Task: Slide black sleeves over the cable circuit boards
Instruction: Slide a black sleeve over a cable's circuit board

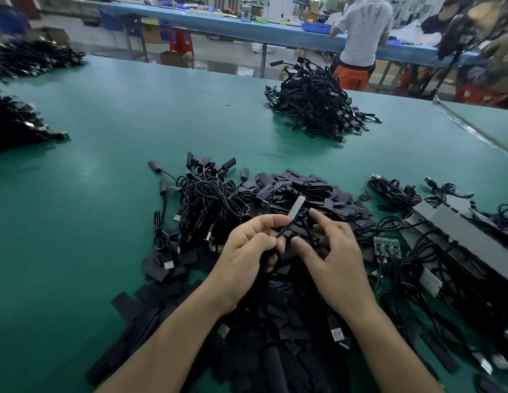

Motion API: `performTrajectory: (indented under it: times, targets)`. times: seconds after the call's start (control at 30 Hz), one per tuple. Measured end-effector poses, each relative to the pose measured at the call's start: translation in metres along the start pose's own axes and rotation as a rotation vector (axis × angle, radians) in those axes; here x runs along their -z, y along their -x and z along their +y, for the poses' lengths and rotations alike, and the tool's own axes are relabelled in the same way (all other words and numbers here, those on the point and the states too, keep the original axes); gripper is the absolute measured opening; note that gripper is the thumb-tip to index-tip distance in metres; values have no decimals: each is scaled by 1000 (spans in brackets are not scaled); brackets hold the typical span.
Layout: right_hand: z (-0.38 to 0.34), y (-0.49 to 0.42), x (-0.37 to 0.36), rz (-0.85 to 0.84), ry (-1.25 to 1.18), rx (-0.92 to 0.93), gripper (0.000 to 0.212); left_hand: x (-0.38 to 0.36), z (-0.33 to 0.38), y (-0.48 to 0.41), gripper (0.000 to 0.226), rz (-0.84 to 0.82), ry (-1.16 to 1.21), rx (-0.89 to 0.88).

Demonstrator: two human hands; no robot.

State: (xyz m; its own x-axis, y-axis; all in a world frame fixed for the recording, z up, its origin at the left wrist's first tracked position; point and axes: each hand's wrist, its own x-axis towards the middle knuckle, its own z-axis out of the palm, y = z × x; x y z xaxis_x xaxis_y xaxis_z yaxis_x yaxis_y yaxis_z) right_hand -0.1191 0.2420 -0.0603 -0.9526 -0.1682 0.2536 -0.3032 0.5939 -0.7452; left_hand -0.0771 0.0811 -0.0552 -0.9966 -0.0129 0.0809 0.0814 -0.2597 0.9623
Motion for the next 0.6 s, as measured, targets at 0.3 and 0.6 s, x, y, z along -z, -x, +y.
performTrajectory:
  times: [0.3,0.6]
  targets:
    - [-7,0,6,70,-281,26,42,1,-5,-5,22,119,-26,-50]
    - [-17,2,13,-59,-489,86,36,1,-5,-5,24,183,-95,-76]
